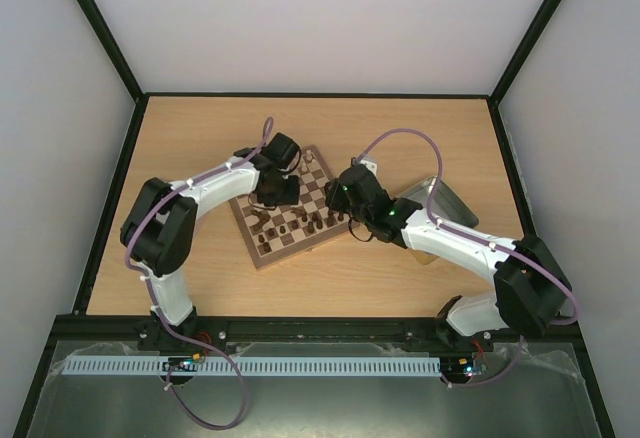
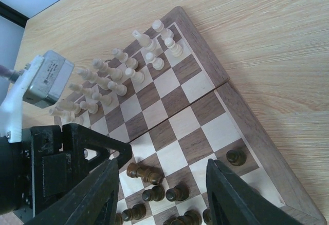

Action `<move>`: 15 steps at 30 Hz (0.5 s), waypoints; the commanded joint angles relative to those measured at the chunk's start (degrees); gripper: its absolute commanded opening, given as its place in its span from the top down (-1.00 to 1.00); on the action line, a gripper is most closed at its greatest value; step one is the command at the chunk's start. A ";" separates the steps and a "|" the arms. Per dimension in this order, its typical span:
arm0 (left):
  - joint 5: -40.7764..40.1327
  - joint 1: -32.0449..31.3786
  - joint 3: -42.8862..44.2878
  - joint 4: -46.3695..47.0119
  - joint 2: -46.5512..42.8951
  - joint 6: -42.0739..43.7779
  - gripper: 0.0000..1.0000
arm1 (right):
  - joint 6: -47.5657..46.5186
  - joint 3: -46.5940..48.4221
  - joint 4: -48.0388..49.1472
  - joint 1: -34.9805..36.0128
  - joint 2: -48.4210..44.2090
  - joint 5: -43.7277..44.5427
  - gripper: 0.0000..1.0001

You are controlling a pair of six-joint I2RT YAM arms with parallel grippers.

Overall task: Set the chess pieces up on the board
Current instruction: Pick up the chess piece from the chessboard.

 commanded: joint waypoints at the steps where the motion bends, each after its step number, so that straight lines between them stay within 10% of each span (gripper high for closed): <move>1: 3.58 -0.23 0.73 -0.39 1.26 0.27 0.12 | -0.26 -0.75 -0.81 -0.27 -0.20 0.20 0.08; 15: 3.81 -0.32 -1.63 1.38 1.61 -2.37 0.39 | -0.15 -1.29 -0.77 -0.21 -0.75 0.38 0.08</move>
